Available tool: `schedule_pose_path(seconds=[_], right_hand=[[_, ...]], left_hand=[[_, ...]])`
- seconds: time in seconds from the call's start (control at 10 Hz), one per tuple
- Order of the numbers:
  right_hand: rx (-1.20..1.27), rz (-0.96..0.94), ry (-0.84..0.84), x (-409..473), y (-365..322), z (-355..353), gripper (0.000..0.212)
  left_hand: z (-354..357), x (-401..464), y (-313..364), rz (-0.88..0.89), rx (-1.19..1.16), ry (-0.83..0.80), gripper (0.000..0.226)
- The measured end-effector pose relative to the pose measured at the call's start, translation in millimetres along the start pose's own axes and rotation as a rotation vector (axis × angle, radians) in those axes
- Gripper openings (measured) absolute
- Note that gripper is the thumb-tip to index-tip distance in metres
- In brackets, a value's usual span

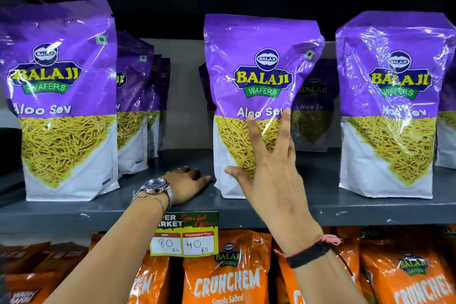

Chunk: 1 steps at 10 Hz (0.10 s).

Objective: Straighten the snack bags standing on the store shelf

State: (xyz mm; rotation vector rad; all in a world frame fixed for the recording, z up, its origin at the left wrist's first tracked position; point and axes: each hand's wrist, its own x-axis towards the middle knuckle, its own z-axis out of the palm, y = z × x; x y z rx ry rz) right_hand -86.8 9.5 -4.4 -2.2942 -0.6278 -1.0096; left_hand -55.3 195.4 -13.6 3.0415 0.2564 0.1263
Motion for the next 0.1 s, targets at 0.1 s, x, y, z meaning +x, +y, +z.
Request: schedule_pose_path(seconds=[0.1], right_hand=[[0.002,-0.019,0.181,-5.7,5.8,-8.4,0.087]], left_hand=[[-3.2,-4.4,2.2,-0.043,-0.046,0.137,0.062]])
